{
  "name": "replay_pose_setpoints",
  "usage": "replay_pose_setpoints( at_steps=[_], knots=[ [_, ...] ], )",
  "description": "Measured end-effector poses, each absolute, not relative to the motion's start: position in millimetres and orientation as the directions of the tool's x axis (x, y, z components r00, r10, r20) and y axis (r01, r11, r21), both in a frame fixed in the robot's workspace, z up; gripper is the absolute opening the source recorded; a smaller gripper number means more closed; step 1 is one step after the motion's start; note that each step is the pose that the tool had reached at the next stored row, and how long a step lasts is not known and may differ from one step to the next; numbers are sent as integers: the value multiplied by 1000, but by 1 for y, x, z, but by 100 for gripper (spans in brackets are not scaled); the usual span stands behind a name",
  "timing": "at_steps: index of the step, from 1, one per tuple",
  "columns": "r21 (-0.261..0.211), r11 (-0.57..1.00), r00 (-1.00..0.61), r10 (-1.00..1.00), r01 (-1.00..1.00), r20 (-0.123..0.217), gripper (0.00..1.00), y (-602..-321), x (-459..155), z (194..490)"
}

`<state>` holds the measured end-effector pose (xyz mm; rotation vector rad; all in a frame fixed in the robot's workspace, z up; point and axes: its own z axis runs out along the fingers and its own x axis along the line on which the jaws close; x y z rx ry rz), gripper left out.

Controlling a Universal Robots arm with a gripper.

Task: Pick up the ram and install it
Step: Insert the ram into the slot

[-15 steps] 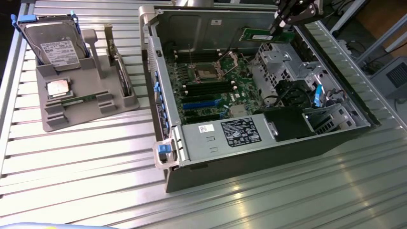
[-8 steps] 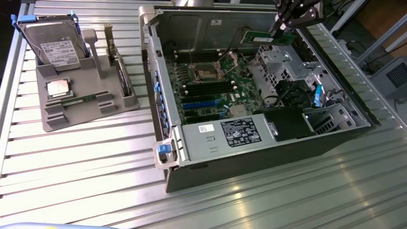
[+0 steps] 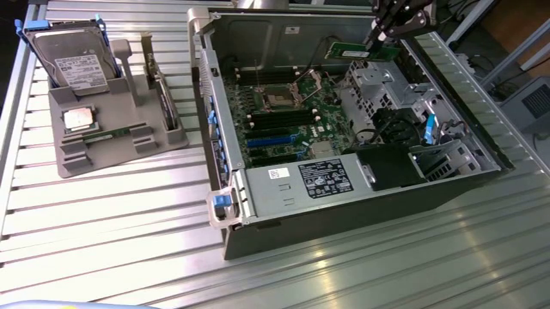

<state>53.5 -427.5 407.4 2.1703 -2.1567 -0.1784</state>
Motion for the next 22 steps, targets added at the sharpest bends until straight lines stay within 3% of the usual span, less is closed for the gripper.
replay_pose_setpoints(
  at_steps=[22],
  knots=[
    [135, -8, 4, -1000, -991, -28, 13, -427, 4, 377]
  ],
)
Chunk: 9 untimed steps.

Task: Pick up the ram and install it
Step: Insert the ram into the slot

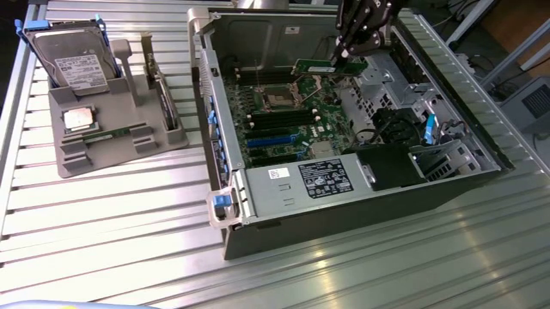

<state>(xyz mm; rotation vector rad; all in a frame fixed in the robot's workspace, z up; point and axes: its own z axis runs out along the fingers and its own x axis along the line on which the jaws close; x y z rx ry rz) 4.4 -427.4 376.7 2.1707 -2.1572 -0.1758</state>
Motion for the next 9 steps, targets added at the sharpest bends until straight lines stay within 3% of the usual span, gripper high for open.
replay_pose_setpoints(
  at_steps=[9],
  knots=[
    [134, -8, 4, -1000, -991, -28, 13, -427, -2, 366]
  ],
)
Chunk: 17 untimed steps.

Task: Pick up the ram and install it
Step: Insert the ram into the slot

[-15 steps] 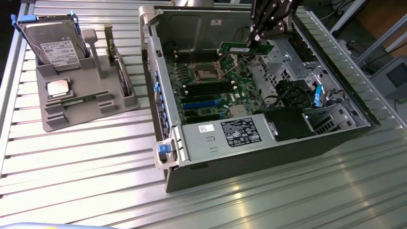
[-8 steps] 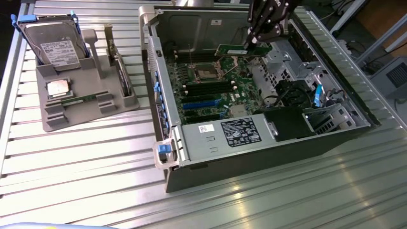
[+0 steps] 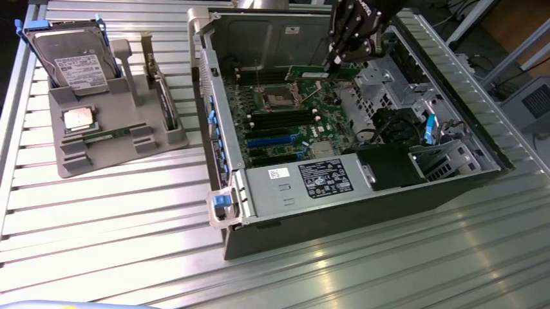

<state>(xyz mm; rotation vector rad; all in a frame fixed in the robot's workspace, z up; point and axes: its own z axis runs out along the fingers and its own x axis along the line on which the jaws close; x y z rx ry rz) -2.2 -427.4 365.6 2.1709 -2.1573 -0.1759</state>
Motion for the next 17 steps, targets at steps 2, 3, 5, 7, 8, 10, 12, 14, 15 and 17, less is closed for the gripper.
replay_pose_setpoints(
  at_steps=[2, 3, 5, 7, 8, 10, 12, 14, 15, 17],
  knots=[
    [134, -8, 4, -1000, -991, -28, 13, -427, -3, 363],
    [135, -8, 4, -1000, -991, -28, 13, -427, -4, 362],
    [135, -8, 4, -1000, -991, -28, 13, -427, -5, 361],
    [134, -8, 4, -1000, -991, -28, 13, -427, -6, 358],
    [135, -8, 4, -1000, -991, -28, 13, -427, -7, 357],
    [135, -8, 4, -1000, -991, -28, 13, -427, -8, 354],
    [134, -8, 5, -1000, -991, -28, 13, -427, -9, 351],
    [134, -8, 4, -1000, -991, -28, 13, -427, -9, 347],
    [134, -8, 4, -1000, -991, -28, 13, -427, -9, 346],
    [135, -8, 4, -1000, -991, -28, 13, -427, -9, 344]
  ],
)
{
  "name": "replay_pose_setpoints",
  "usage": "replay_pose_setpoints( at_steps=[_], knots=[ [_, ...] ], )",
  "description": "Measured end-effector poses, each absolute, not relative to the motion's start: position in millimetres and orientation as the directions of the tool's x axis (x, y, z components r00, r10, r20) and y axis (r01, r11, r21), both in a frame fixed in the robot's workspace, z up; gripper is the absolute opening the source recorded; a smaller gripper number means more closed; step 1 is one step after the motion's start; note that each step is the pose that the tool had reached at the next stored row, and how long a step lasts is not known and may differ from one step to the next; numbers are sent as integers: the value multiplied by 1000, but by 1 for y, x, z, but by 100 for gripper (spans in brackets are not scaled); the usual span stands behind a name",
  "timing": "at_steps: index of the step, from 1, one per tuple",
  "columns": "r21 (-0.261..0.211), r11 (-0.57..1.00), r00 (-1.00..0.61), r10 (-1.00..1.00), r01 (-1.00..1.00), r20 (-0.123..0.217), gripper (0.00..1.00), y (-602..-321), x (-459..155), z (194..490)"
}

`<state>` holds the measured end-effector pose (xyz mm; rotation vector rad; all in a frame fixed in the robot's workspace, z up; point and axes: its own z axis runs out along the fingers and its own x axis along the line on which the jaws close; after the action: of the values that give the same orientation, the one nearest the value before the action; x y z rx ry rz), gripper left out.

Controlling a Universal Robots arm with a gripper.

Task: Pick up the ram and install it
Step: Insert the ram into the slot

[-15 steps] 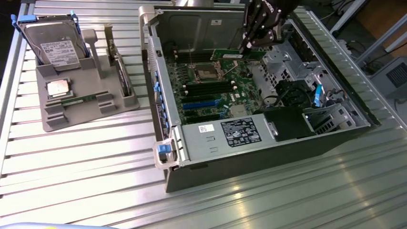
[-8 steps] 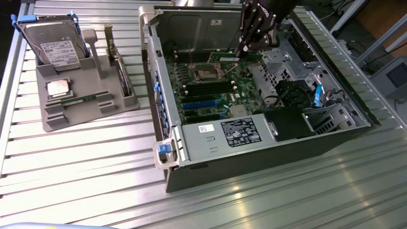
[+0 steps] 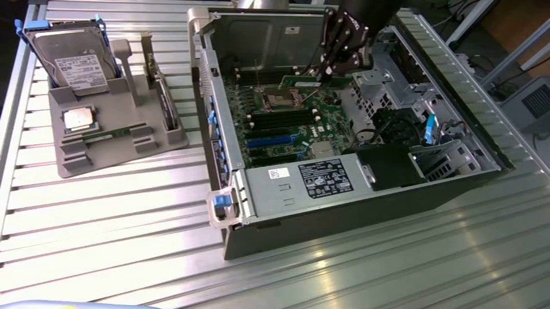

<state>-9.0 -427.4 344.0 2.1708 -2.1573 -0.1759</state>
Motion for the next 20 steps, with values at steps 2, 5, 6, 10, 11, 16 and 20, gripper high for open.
replay_pose_setpoints(
  at_steps=[2, 5, 6, 10, 11, 16, 20],
  knots=[
    [135, -8, 4, -1000, -991, -28, 13, -427, -9, 341],
    [135, -8, 4, -1000, -991, -28, 13, -427, -9, 338],
    [134, -8, 4, -1000, -991, -28, 13, -427, -9, 338],
    [134, -8, 4, -1000, -991, -28, 13, -427, -9, 333],
    [134, -8, 4, -1000, -991, -28, 13, -427, -9, 331],
    [135, -8, 4, -1000, -991, -28, 13, -427, -9, 327],
    [134, -8, 4, -1000, -991, -28, 13, -427, -9, 325]
  ],
)
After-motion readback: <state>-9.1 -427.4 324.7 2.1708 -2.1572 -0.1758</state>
